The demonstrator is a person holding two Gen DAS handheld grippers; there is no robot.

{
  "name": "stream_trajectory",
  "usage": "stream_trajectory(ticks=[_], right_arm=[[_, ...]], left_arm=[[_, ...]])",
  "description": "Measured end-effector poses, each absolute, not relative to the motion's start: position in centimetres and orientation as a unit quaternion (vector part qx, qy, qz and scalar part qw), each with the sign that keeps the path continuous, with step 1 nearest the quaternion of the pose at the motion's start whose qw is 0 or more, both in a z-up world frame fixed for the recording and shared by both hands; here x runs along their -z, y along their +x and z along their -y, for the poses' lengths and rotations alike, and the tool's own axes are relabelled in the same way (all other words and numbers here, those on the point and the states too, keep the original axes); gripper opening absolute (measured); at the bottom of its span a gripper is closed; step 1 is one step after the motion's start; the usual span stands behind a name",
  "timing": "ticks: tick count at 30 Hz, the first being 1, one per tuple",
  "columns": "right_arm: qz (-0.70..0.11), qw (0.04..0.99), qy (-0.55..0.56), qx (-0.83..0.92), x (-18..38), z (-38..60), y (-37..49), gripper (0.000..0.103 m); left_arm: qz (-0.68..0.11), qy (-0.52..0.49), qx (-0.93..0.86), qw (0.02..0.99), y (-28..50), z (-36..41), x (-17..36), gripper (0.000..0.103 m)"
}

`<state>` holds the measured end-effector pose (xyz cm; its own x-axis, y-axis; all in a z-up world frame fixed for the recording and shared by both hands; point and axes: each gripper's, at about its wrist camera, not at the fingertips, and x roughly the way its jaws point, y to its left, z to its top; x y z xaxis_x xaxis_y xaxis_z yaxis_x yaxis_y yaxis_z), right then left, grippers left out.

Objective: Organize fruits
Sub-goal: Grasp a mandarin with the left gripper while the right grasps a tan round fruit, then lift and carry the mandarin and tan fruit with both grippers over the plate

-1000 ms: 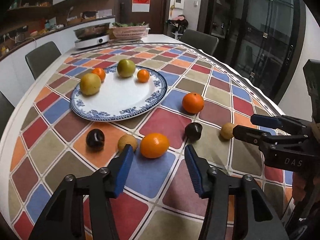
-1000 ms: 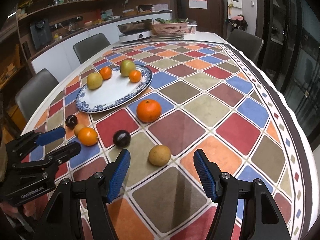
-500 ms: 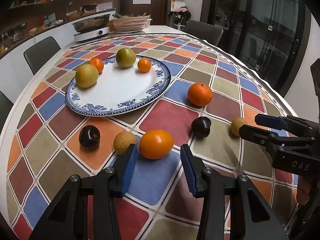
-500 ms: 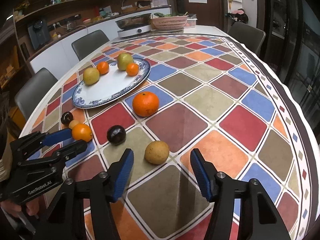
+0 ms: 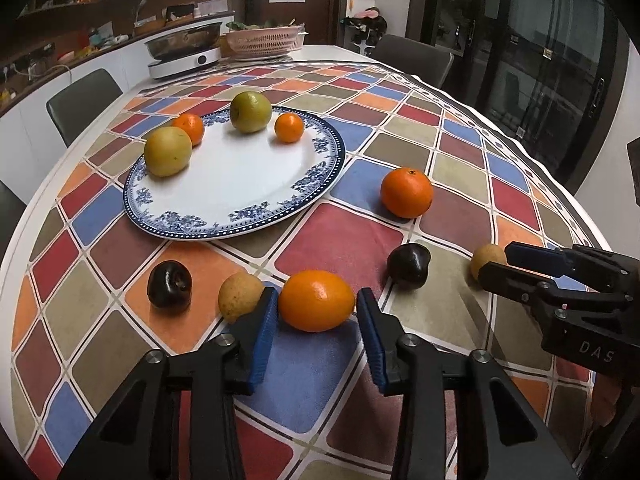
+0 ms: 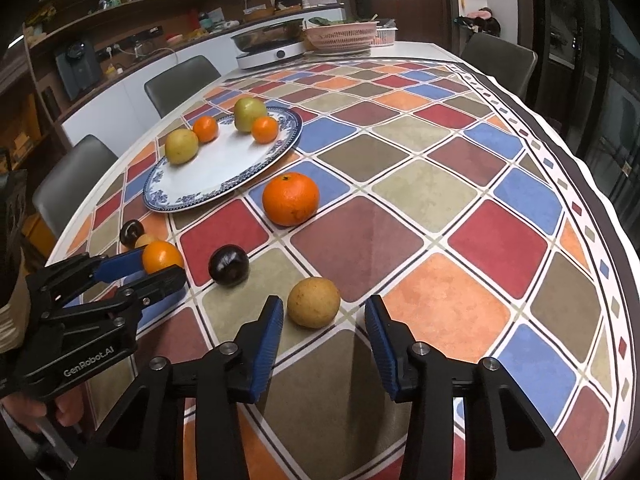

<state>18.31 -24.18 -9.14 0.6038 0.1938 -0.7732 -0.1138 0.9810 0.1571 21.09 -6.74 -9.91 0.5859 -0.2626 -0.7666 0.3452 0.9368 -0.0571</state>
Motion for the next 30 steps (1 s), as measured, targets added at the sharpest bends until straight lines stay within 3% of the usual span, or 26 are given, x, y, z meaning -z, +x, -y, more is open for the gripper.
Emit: stream_trajectory(ticks=[3,10,30], right_arm=[[-0.438,0.894,0.042,-0.085,9.3,24.0,18.6,0.044],[-0.442,0.891,0.037,-0.098,9.5,23.6,18.8,0.030],[-0.398,0.907,0.030,-0.132,4.7,21.9,16.4,0.030]], left_arm=[[-0.423,0.045,0.172,0.889,21.2,6.6,9.9,0.039],[-0.424,0.042,0.172,0.888,21.1,6.5,9.8,0.039],[-0.372,0.023,0.186,0.909,18.1,5.3,4.7,0.039]])
